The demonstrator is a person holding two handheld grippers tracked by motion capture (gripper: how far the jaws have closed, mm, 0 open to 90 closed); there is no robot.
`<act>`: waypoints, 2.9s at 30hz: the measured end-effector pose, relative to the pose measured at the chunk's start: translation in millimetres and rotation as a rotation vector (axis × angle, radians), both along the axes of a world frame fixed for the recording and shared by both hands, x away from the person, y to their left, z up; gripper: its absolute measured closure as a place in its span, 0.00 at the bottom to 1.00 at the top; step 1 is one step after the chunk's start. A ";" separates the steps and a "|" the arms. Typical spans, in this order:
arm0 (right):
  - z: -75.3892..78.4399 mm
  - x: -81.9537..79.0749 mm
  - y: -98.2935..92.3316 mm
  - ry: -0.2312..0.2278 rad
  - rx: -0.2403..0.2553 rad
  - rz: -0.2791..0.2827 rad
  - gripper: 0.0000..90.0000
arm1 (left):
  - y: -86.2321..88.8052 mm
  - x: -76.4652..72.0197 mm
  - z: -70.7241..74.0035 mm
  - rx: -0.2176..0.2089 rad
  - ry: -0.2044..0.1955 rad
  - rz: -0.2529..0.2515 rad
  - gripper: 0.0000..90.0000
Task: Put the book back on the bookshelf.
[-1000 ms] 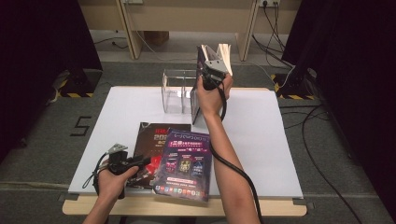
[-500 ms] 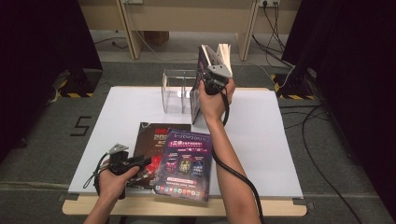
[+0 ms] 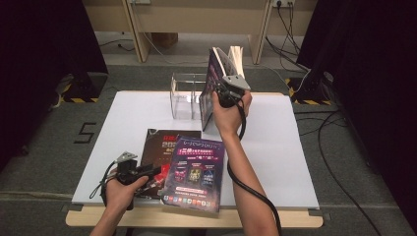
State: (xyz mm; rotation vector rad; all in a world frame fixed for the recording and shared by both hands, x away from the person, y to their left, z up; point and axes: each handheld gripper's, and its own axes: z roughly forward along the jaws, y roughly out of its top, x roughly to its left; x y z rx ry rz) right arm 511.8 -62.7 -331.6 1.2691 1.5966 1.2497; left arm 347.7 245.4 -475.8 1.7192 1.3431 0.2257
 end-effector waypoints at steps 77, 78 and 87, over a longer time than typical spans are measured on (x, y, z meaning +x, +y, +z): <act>-36.2 -58.0 -42.4 0.160 0.051 0.100 0.72 | -16.3 3.6 2.4 -0.014 0.000 -0.023 0.57; -37.5 -58.6 -42.5 0.164 0.056 0.104 0.72 | -16.5 4.0 2.8 -0.015 0.000 -0.019 0.57; -44.6 -66.8 -44.7 0.218 0.058 0.134 0.71 | -19.4 10.3 5.0 -0.019 0.003 -0.024 0.57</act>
